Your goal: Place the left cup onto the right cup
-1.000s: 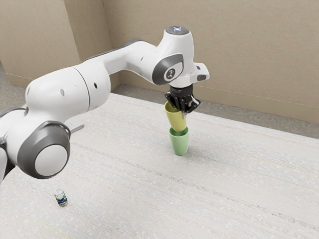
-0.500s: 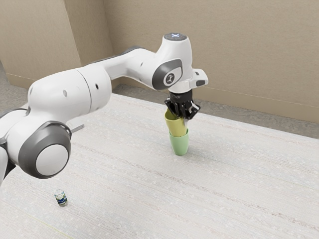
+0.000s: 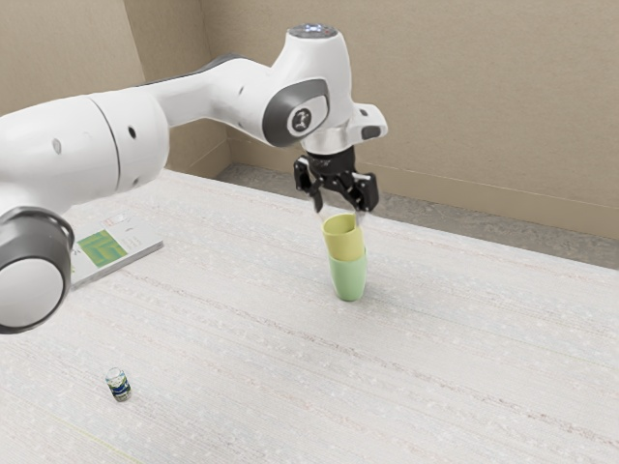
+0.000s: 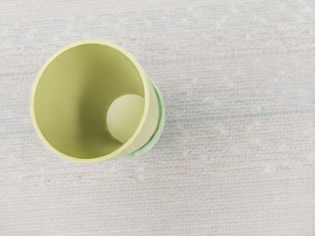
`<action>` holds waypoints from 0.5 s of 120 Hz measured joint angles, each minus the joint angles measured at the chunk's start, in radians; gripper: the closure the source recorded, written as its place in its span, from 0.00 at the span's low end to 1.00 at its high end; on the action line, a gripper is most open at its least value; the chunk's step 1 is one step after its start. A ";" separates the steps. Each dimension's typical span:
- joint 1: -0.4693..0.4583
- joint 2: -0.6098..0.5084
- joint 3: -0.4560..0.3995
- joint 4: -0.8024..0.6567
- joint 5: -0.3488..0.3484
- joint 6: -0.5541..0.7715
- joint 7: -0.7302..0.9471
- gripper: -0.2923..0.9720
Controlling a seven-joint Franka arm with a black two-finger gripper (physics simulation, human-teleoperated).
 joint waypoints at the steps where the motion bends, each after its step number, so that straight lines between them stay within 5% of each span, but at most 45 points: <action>1: 0.000 -0.009 0.000 -0.009 0.000 -0.001 0.000 0.28; 60: 0.023 -0.379 0.009 -0.375 0.050 -0.053 0.115 0.24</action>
